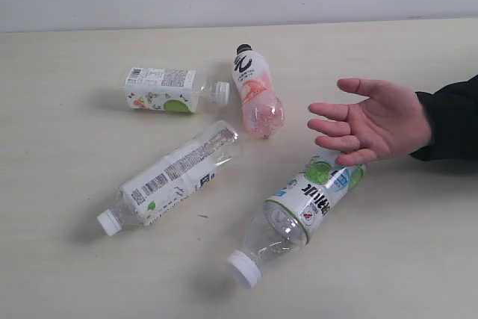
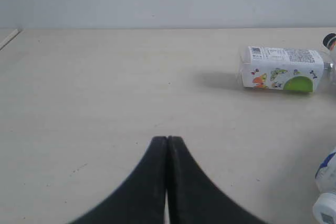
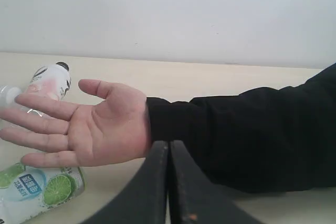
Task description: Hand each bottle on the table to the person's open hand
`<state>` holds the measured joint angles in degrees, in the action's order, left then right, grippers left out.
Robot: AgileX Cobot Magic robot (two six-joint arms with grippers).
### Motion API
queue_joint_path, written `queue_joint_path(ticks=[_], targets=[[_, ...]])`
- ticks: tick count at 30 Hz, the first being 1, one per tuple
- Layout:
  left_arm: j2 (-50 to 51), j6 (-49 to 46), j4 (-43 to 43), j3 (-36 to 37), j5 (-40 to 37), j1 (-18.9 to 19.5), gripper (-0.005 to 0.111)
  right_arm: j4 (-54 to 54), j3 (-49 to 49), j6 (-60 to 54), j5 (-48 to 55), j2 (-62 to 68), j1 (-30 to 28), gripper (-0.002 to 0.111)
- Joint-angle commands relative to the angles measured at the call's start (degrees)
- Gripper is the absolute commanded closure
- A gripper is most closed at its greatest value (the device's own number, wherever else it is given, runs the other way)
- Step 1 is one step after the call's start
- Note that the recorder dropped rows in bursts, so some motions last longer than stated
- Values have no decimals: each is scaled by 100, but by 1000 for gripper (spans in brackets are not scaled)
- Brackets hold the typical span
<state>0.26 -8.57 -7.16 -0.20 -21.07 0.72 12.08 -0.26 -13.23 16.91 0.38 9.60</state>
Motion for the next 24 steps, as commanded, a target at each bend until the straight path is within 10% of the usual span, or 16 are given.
queue_joint_path(ticks=[1, 16, 24], targets=[[-26, -24, -56, 20, 54, -39, 107, -8, 26, -7, -35, -38, -27, 108], [-26, -447, -8, 20, 281, -38, 107, -8, 26, -7, -35, -38, -27, 108], [-26, 19, -2684, 20, 1959, -38, 107, -8, 26, -7, -35, -38, -27, 108]])
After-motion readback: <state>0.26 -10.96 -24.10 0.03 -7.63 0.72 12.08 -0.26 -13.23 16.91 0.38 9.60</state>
